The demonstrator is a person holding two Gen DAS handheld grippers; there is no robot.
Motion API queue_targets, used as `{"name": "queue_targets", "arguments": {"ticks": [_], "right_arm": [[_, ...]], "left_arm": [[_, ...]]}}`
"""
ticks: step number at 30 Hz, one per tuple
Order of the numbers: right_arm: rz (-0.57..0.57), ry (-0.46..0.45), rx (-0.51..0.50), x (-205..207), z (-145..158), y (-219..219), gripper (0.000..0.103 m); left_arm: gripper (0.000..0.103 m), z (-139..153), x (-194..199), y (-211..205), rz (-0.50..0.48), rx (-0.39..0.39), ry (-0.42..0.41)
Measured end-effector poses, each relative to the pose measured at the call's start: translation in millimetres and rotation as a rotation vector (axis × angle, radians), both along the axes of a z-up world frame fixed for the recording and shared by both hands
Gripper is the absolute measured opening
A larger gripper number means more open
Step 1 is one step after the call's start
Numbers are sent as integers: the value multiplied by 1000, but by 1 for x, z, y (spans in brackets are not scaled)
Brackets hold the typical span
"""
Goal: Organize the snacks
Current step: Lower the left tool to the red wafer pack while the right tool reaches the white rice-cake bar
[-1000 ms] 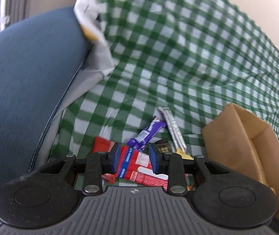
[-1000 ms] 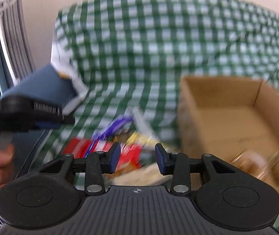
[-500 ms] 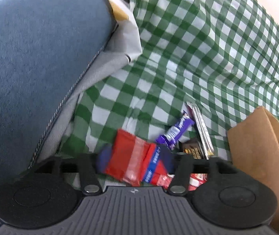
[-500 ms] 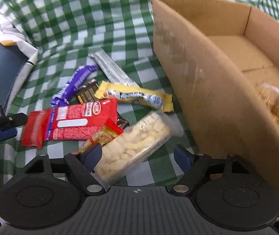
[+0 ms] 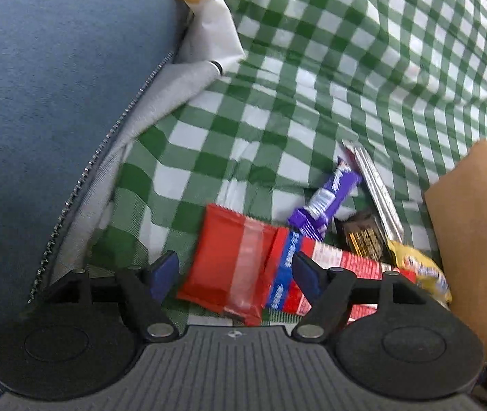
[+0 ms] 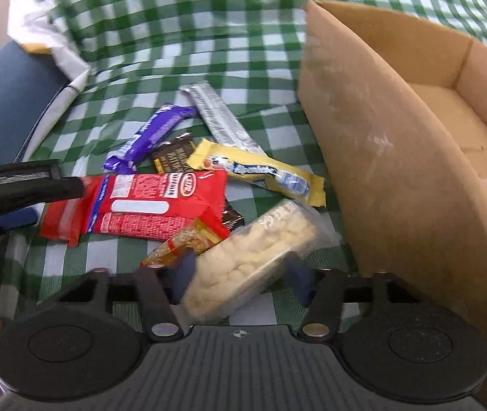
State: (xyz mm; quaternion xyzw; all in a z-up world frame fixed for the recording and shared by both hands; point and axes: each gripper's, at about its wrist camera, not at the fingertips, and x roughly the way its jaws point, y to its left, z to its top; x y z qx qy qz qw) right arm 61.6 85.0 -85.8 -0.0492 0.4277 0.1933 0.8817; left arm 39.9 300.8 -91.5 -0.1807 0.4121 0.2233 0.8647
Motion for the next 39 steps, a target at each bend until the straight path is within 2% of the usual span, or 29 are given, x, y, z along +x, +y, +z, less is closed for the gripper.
{"name": "queue_targets", "arguments": {"ticks": [2,7,9,10,11,17,22,25,27,30,32,34,36,39], "right_arm": [[19,-10,-7,-1,2,-2,40],[32,-2,1,1,3,-9,38],[12,-1,-5,3,3,-11,52],[3,0,-10,3,2,-11,67],[-8,7,-10,5,1,-11,71],[-4,24,3,8,-8,-5,81],[27,50,18,10,-11,0,82],[93,115,-5,8,-22,6,80],[122,82,-40,4,-22,11,79],[137,62,-42,2,-20,10,64],[138,61,-51,1,-20,8,48],[149,55,-60,0,-19,6,46],[163,55,-64,0,-18,1,42],[191,46,-81,-4,-15,-6,39]], "left_arm": [[78,-1,0,-3,-6,8,9],[78,1,-4,-1,9,-18,-14],[78,2,-4,0,14,-21,-18],[78,2,-5,1,14,-24,-20],[78,2,-5,1,14,-25,-21],[78,1,-6,4,25,-45,-34],[78,-2,-4,5,17,-64,-33],[78,-3,-4,5,18,-67,-36],[78,-4,-4,5,19,-68,-38],[78,-4,-4,5,10,-61,-35],[77,-4,-4,5,5,-56,-32],[76,-4,-4,4,0,-49,-27],[72,-4,-4,4,0,-41,-20],[54,-3,-4,5,7,-23,-9]]}}
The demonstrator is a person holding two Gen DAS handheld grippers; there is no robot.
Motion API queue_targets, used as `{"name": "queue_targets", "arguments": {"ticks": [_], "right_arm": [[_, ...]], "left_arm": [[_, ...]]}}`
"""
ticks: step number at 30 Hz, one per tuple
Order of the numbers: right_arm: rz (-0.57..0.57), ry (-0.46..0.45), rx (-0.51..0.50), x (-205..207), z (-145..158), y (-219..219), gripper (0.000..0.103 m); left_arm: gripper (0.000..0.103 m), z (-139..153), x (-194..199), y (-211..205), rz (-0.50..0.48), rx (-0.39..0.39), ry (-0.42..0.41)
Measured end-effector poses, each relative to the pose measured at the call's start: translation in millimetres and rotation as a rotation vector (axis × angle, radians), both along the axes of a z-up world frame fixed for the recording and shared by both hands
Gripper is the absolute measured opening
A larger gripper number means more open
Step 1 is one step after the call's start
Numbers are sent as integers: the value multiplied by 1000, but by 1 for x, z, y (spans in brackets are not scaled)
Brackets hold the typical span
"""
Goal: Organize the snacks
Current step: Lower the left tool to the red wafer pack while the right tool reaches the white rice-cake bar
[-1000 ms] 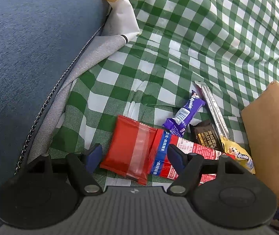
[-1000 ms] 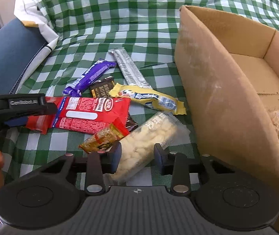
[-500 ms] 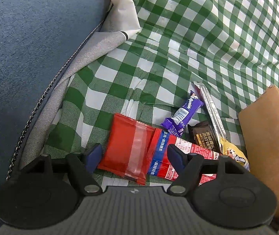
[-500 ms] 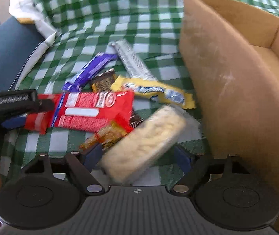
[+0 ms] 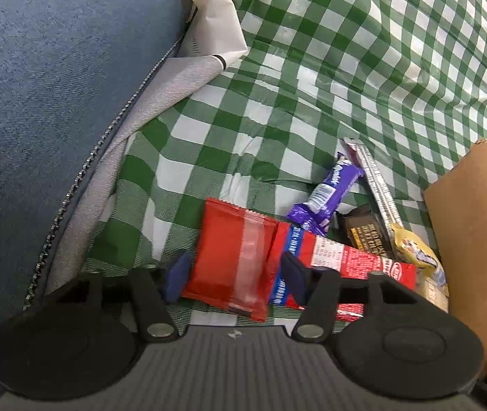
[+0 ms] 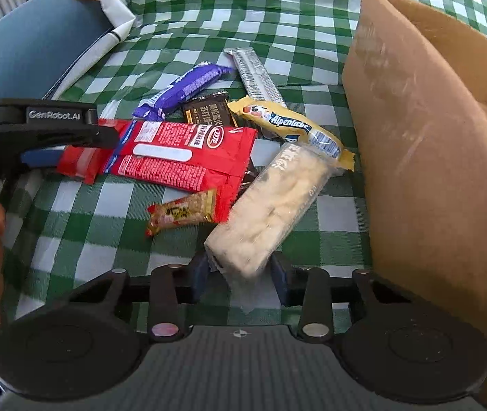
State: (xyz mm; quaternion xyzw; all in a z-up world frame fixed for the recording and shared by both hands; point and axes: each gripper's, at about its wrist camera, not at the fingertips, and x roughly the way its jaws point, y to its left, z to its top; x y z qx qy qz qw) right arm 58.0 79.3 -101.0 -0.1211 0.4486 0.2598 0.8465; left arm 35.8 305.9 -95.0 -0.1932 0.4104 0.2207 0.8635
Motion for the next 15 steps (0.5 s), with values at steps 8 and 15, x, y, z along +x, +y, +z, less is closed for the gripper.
{"name": "queue_targets", "arguments": {"ticks": [8,15], "right_arm": [[144,21,-21,-19,8,-17,35],[238,-30,-74,-35,6,-14,62]], "left_arm": [[26,6,-13,9,16,-76,-28],[52,9,-17,12,38,-81,-45]]}}
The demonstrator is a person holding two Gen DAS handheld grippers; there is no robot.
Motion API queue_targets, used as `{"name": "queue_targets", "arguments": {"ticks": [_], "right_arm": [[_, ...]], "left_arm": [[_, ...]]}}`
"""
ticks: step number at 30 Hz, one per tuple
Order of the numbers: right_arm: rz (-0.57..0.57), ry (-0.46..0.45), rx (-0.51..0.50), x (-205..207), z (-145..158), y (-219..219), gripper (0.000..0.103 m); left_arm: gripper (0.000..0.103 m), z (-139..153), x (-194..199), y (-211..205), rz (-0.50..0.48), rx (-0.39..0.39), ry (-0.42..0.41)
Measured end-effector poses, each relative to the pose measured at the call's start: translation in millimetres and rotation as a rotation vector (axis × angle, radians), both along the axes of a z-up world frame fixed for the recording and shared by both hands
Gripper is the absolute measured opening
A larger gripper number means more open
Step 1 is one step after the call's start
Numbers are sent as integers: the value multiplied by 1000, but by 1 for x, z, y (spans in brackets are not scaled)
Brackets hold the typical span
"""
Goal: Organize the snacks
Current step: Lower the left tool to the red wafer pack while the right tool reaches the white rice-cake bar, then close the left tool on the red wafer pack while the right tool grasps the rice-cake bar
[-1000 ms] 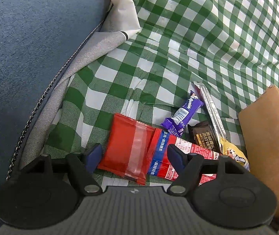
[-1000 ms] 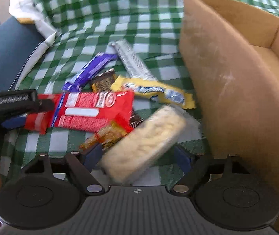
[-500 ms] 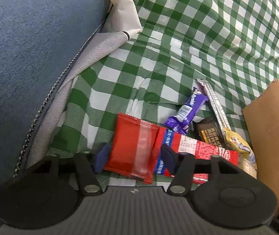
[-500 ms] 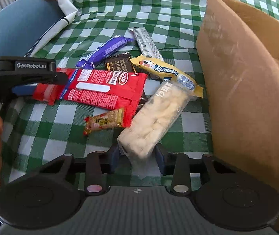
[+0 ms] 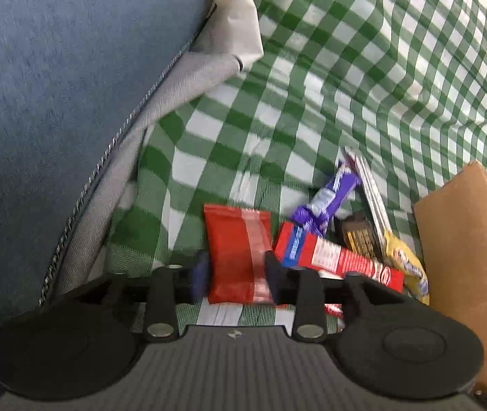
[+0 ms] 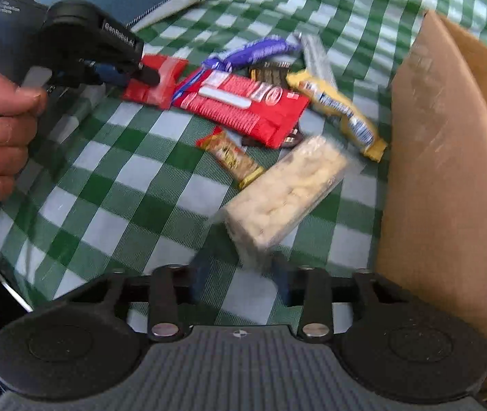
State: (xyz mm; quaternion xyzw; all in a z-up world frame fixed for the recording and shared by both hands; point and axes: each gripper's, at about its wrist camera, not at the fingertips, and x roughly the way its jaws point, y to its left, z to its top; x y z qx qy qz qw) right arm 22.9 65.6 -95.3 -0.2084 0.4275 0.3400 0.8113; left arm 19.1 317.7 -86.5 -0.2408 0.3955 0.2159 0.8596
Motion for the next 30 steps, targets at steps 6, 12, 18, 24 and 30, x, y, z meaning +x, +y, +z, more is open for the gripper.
{"name": "queue_targets", "arguments": {"ticks": [6,12,18,24,30], "right_arm": [[-94,-24,101,9,4,2,77],[-224,-45,73,27,-6,7,88],[-253,-85,-9,29,-16,12,64],[-183,-131,-43,19,-10,9,41],[-109,-130,-77,8,-4,-4,40]], "left_arm": [[73,0,11,-9,3,66,0],[72,-10,21,-13,-6,113,62],[49,-10,26,-25,-63,225,136],[45,5,18,-26,-89,204,101],[45,6,14,-31,-175,109,124]]}}
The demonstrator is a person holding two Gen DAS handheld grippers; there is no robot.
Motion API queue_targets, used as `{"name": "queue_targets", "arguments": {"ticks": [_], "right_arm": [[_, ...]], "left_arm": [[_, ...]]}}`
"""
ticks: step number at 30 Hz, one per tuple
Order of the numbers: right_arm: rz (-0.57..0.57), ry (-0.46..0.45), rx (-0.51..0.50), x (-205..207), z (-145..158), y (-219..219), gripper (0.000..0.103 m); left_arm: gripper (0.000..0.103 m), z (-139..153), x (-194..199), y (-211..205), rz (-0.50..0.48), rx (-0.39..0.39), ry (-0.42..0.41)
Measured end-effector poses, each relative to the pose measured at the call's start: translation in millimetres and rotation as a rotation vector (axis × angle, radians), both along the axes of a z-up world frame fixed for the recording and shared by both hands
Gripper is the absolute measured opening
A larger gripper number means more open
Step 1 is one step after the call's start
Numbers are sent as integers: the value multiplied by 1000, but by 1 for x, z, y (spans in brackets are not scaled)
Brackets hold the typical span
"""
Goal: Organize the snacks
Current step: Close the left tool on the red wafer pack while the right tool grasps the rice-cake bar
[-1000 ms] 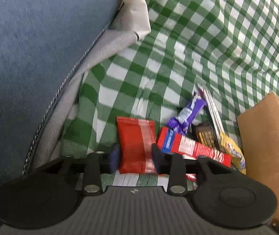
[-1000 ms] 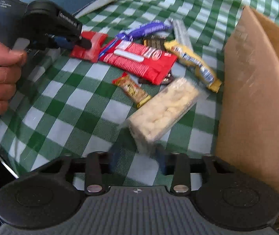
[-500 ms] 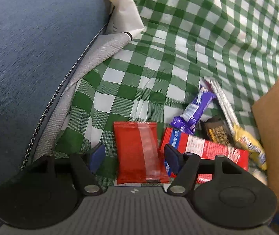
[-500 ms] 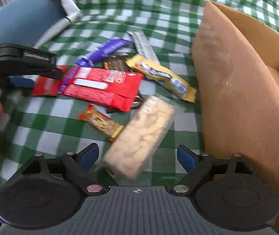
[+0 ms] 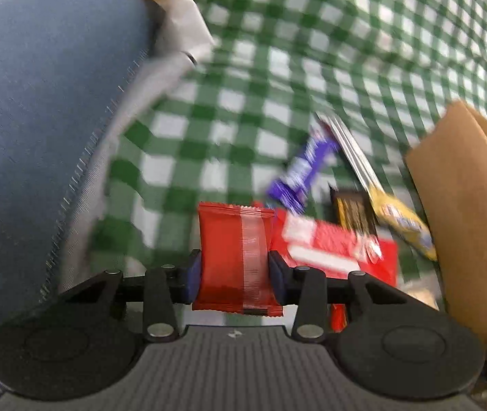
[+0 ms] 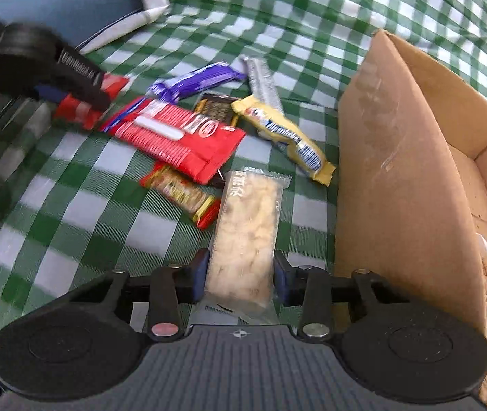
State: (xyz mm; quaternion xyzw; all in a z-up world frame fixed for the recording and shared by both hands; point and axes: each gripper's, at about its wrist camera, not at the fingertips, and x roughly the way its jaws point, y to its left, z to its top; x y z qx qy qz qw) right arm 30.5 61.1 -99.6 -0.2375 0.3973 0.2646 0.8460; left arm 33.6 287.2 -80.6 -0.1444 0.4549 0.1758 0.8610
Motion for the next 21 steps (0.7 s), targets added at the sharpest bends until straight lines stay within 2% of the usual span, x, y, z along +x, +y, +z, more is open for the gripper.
{"name": "queue_targets", "arguments": {"ticks": [4,6,10,15,18,21], "right_arm": [[23,30,-47,-3,-8,-5,41],[36,20,-60,-5,-9,-5,41],[43,-9,-85,-8,-10,-4,51],[42,-39,-105,-7,-11,-3,62],[43,-40,-104,-6,-11,-4,62],[45,-34,-95,-5,-11,-5,57]], "left_arm": [[46,-8,3,-9,-43,2,73],[49,-11,3,-13,-51,32,97],[51,-14,5,-23,-85,85,120],[50,-16,7,-24,-89,99,120],[49,-15,7,-24,-97,110,120],[47,-14,7,-24,-93,112,113]]}}
